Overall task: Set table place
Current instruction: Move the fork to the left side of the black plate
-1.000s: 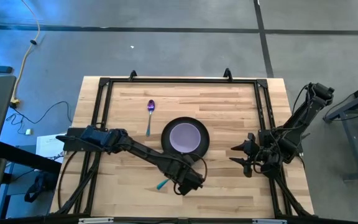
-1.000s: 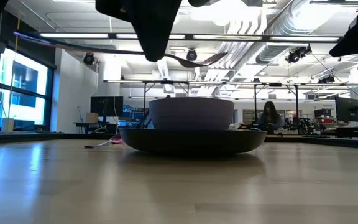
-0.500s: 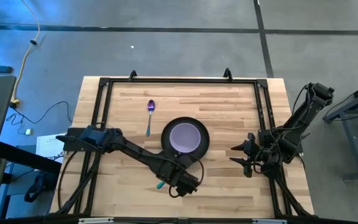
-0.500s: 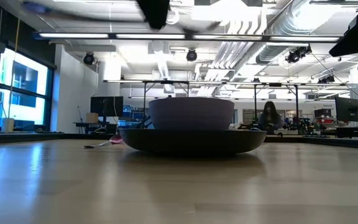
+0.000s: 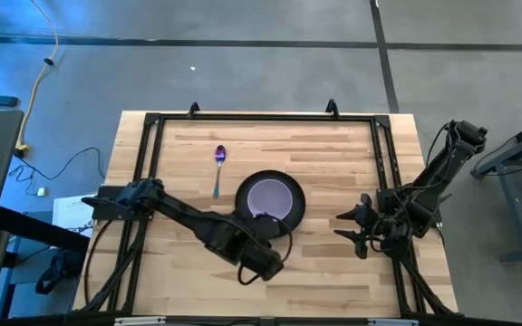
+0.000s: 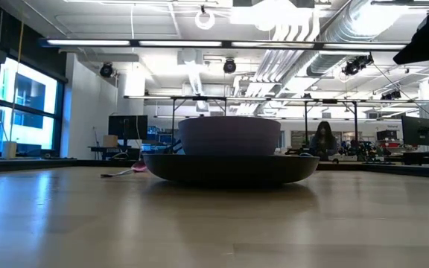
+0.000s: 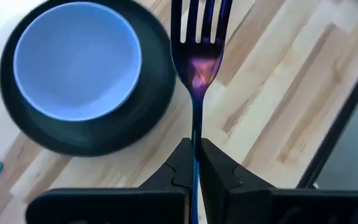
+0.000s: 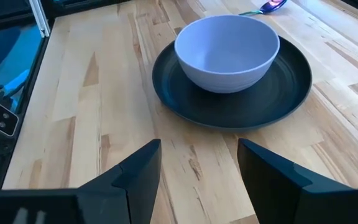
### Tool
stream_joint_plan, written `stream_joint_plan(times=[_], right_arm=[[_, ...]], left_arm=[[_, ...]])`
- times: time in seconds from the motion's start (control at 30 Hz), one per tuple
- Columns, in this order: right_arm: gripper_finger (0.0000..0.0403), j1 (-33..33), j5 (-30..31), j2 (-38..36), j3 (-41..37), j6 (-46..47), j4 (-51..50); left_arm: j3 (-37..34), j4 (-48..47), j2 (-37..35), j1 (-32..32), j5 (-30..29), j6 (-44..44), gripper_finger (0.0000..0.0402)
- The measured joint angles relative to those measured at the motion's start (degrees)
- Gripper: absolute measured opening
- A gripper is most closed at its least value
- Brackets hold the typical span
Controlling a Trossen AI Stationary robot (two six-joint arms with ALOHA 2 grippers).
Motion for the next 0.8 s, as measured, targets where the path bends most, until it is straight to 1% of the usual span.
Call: stream_joint_plan(times=[0.2, 0.43, 0.63, 0.73, 0.8], right_arm=[[0.0204, 0.0, 0.0, 0.0, 0.0, 0.2, 0.5], [0.0204, 0.0, 0.1, 0.0, 0.0, 0.0, 0.7], [0.0204, 0.0, 0.1, -0.1, 0.0, -0.5, 0.7], [0.0204, 0.0, 0.4, -0.3, 0.0, -0.6, 0.7], [0.0204, 0.0, 0.4, -0.4, 0.0, -0.7, 0.7]], left_arm=[[0.0, 3.5, -0.7, -0.2, -1.8, 3.6, 0.0], [0.0, 10.4, -4.4, -1.3, -7.3, 9.1, 0.0], [0.0, 16.6, -8.2, -2.4, -11.6, 17.4, 0.0], [0.0, 18.6, -9.4, -2.8, -11.9, 21.7, 0.0], [0.0, 20.6, -10.1, -2.7, -11.1, 24.9, 0.0]])
